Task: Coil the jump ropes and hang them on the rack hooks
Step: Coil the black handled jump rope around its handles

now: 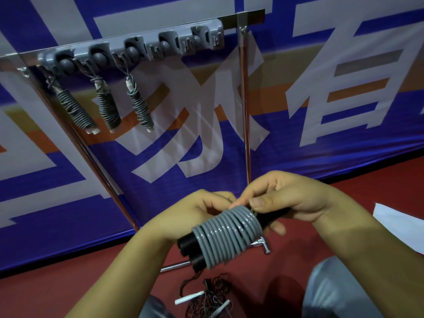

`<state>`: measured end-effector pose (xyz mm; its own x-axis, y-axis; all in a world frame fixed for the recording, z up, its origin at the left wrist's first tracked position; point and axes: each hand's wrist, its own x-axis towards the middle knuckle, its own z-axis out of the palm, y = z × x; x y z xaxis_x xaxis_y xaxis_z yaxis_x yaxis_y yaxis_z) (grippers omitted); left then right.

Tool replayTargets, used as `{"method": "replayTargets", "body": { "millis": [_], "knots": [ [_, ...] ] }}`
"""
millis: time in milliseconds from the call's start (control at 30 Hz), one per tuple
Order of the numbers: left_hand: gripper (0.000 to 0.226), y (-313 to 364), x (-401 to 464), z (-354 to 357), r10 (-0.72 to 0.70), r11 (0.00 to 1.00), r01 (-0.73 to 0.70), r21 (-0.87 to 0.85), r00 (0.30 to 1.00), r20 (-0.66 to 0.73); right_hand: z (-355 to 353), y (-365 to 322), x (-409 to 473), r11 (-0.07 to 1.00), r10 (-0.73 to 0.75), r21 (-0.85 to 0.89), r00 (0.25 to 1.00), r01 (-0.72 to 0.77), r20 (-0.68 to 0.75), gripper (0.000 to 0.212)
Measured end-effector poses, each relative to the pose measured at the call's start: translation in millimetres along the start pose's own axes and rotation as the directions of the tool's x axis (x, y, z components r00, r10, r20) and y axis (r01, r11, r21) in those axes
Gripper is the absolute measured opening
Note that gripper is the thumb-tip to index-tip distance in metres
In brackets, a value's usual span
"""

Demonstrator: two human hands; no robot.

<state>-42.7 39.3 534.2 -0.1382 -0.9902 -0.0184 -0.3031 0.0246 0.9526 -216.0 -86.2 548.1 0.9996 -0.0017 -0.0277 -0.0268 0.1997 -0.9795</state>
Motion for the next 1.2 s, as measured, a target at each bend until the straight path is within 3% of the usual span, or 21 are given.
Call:
{"method": "replayTargets", "body": {
  "millis": [100,200,433,600,767,867,967,1067,1200],
  "knots": [
    [0.018,1.4,1.1,3.9,0.045,0.987,-0.033,0.157,0.996,-0.071,2.3,0.5,-1.0,0.992,0.029,-0.119,0.996,-0.038,-0.082,0.019],
    [0.006,2.4,3.3,7.3,0.04,0.962,0.002,0.274,0.988,-0.146,6.4,0.1,-1.9,0.976,0.049,-0.206,0.99,-0.075,-0.13,0.015],
    [0.028,2.0,2.9,9.5,0.084,0.921,0.051,0.385,0.942,-0.325,10.6,-7.5,-4.4,0.934,0.116,-0.316,0.977,-0.169,-0.177,0.034],
    [0.037,0.7,4.1,12.2,0.044,0.862,0.181,0.474,0.904,-0.425,11.0,-5.1,-5.0,0.911,0.193,-0.332,0.964,-0.246,-0.185,0.03],
    [0.046,6.3,9.2,12.2,0.156,0.626,0.134,0.768,0.944,-0.292,14.5,4.7,3.8,0.807,0.284,-0.478,0.938,-0.347,-0.201,0.027],
    [0.048,3.0,10.5,7.3,0.193,0.596,0.139,0.79,0.931,-0.309,12.0,10.6,7.9,0.771,0.281,-0.503,0.917,-0.391,-0.283,0.029],
    [0.049,-0.6,9.5,6.9,0.262,0.566,0.117,0.816,0.913,-0.313,14.0,21.6,12.8,0.654,0.296,-0.602,0.887,-0.458,-0.354,0.025],
    [0.048,-1.9,7.6,8.0,0.276,0.578,0.106,0.809,0.908,-0.316,15.6,36.9,17.5,0.599,0.228,-0.632,0.861,-0.492,-0.455,0.021],
    [0.039,3.3,2.0,11.6,0.249,0.656,0.172,0.735,0.869,-0.426,15.9,45.2,20.1,0.603,-0.059,-0.661,0.801,-0.447,-0.596,0.017]
  ]
}}
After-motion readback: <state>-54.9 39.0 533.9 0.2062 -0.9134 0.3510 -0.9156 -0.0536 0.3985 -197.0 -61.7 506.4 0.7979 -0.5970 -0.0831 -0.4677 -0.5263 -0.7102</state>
